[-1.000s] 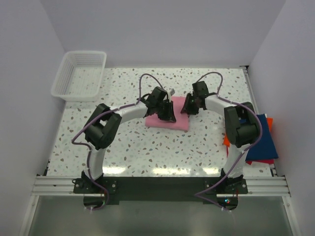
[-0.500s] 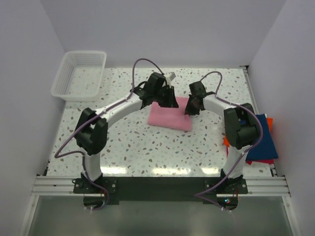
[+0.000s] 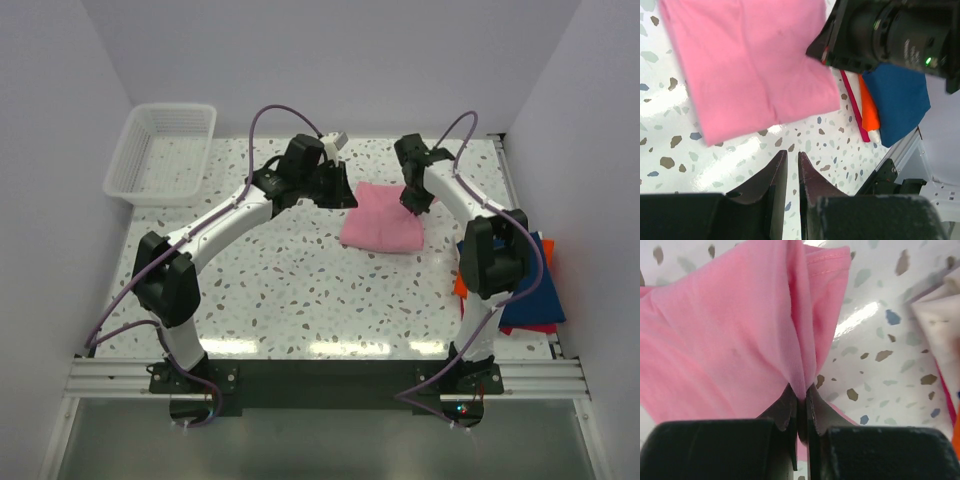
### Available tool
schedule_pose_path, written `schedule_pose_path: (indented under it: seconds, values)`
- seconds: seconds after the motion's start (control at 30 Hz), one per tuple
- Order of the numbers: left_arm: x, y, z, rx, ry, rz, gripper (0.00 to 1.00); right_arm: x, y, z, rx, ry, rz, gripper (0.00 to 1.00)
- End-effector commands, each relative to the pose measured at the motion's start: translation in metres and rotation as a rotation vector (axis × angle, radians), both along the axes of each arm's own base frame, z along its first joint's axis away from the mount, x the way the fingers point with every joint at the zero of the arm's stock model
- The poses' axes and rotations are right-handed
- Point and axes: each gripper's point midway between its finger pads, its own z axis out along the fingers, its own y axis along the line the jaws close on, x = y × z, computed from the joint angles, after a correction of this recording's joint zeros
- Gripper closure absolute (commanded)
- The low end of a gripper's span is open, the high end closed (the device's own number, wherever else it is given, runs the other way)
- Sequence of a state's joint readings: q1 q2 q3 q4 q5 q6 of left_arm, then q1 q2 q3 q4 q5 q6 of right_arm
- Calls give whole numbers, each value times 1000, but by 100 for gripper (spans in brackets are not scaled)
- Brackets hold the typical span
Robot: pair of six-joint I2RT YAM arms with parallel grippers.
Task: Fold and stack the t-shirts
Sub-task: Neatly place the folded tshirt to the corner
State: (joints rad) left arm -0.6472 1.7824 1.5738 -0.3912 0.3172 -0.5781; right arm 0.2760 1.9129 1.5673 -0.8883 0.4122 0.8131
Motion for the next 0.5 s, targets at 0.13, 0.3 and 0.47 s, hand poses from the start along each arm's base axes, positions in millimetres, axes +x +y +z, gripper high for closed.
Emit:
schedule_pose_path:
  seconds: [0.13,0.3,0.47]
  values:
    - [-3,4,45,-31,-83,-26,81,2,-69,66,-166,13,-269,100]
    - [-2,4,53,-36,-92,-31,81,-4,-108,92,-178,35,-361,100]
    - [-3,1,53,-41,-83,-43,81,-13,-134,113,-182,39,-399,100]
